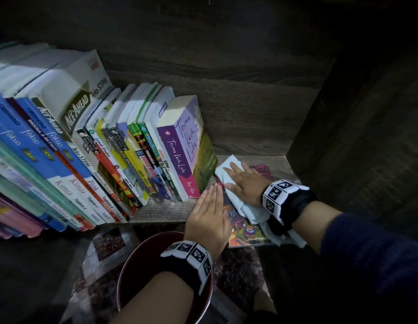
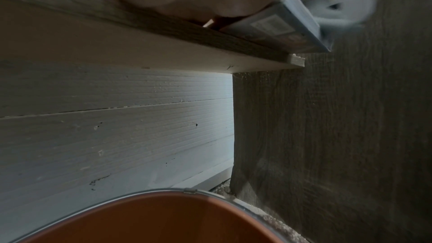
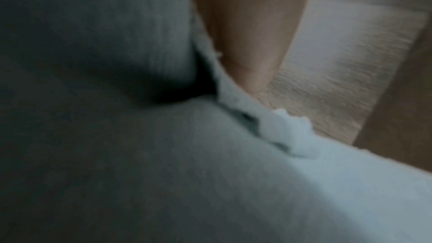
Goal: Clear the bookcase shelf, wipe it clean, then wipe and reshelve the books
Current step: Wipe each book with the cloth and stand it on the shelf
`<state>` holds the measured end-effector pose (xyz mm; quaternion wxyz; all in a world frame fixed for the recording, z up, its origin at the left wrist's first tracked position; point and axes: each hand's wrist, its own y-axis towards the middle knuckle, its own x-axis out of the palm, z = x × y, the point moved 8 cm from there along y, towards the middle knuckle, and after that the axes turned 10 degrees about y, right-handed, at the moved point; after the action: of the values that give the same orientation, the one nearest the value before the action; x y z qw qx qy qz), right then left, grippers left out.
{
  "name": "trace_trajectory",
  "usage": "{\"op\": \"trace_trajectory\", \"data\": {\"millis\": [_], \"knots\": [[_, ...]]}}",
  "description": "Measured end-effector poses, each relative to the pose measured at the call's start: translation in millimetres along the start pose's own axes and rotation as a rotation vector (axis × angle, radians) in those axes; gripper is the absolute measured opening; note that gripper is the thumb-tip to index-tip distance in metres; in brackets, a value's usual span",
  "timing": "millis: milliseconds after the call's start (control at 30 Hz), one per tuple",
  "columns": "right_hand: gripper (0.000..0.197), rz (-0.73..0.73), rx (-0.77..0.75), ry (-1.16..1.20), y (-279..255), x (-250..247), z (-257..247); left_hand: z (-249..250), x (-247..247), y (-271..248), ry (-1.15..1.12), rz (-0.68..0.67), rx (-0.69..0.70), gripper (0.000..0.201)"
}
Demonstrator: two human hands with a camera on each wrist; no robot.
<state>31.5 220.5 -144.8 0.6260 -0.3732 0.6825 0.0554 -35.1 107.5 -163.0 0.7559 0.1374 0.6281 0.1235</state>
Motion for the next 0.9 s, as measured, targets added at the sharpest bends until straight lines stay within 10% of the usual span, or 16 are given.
{"op": "trace_trajectory", "data": {"millis": [400, 500, 733, 900], "knots": [[0.097, 0.05, -0.105, -0.074, -103.0, 61.0, 5.2, -2.1, 8.4, 5.1, 0.095, -0.154, -0.052, 0.066], [0.062, 0.081, 0.039, -0.026, -111.7, 54.7, 36.4, 2.9, 8.7, 6.0, 0.146, -0.229, -0.012, 0.081], [0.059, 0.126, 0.405, 0.098, -83.7, 6.8, 91.3, 0.9, 10.3, 5.1, 0.097, -0.194, -0.019, 0.076], [0.018, 0.139, 0.355, -0.049, -60.8, -40.3, 79.5, -0.9, 7.4, 1.7, 0.019, -0.093, -0.017, 0.06]]}}
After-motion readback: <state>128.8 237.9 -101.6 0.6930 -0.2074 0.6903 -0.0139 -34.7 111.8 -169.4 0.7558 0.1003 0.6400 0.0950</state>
